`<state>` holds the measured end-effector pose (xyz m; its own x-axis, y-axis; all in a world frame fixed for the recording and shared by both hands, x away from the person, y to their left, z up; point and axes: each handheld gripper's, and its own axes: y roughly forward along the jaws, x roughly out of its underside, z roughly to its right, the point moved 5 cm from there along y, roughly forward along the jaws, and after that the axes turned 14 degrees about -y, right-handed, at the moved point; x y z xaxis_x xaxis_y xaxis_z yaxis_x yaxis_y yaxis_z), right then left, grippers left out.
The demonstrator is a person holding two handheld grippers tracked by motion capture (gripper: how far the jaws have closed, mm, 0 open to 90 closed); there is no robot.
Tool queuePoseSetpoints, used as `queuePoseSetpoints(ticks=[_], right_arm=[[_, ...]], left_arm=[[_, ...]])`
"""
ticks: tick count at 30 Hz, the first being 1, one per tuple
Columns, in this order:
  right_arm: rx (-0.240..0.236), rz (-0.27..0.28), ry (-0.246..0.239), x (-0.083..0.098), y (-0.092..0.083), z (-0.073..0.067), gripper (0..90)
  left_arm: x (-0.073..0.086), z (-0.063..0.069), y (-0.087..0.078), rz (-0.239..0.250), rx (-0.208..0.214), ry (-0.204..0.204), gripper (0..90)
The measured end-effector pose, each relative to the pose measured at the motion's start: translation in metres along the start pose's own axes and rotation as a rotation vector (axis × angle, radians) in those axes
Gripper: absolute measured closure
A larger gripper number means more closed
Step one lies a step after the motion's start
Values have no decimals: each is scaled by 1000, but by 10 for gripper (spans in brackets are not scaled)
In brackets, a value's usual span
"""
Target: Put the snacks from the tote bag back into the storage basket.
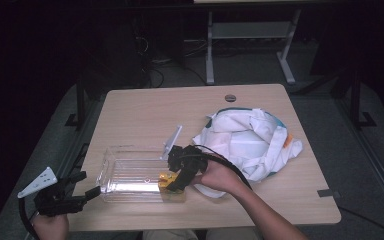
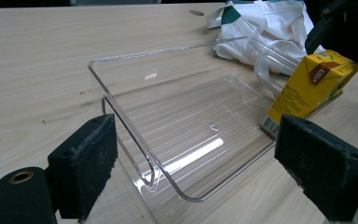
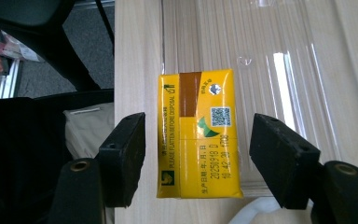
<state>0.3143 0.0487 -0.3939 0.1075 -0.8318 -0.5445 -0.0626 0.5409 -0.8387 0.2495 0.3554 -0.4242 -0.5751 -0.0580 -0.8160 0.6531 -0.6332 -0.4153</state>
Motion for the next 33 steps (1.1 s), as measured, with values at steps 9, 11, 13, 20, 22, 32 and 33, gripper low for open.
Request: queuePoseSetpoints(ticks=[9,11,13,20,22,32,33], right_arm=[[6,11,0,-3,-8,1,348],[6,15,4,-3,-10,1,349],[9,14,4,-4,-12,2,346],[24,19,1,-8,-21,4,343],[28,19,0,-9,-24,5,343],[55,27,11,-9,-37,14,340],[60,28,13,-9,-38,15,340]], left_arm=[[0,0,0,-1,-1,3,127],[0,0,0,0,-2,4,127],[0,-1,0,-1,-1,8,127],[0,-1,0,-1,-2,8,127],[0,-1,0,-1,-2,9,127],[0,-1,-1,1,-1,4,127],[0,0,-1,1,-2,0,127]])
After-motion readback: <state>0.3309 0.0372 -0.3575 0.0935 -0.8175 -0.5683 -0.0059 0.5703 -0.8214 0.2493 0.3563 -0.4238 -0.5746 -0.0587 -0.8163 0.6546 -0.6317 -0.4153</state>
